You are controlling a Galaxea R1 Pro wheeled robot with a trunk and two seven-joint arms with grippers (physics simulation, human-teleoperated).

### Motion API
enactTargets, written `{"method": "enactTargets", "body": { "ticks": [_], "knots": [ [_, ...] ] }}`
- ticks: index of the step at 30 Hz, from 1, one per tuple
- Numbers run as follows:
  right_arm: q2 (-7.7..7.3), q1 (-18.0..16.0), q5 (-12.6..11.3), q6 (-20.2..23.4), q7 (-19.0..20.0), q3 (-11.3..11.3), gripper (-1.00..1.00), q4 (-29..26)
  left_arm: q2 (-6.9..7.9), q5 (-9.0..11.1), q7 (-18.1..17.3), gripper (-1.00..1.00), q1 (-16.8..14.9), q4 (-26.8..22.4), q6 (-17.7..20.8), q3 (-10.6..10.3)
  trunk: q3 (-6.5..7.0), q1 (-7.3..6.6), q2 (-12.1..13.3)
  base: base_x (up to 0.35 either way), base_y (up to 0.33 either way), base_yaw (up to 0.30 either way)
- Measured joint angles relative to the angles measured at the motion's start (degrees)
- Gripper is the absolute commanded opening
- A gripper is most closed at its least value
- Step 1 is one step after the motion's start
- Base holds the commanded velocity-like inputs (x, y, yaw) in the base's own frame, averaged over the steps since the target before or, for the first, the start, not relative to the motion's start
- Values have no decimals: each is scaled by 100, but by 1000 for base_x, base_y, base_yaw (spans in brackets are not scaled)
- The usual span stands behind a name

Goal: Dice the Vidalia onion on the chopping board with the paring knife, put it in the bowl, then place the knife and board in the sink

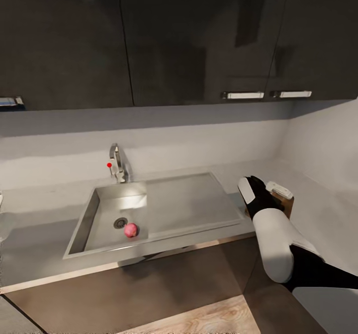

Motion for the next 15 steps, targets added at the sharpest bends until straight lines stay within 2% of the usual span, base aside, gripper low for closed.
{"method": "enactTargets", "body": {
  "ticks": [7,15],
  "knots": [
    [-132,0,-1,-3,7,-1,100,-37,0,0,0,100,0,27,0,0,-61,0,0,0,0,71],
    [-193,0,-1,-56,9,-3,100,-38,0,0,0,100,0,118,-1,0,-131,0,0,0,0,70]
  ]
}}
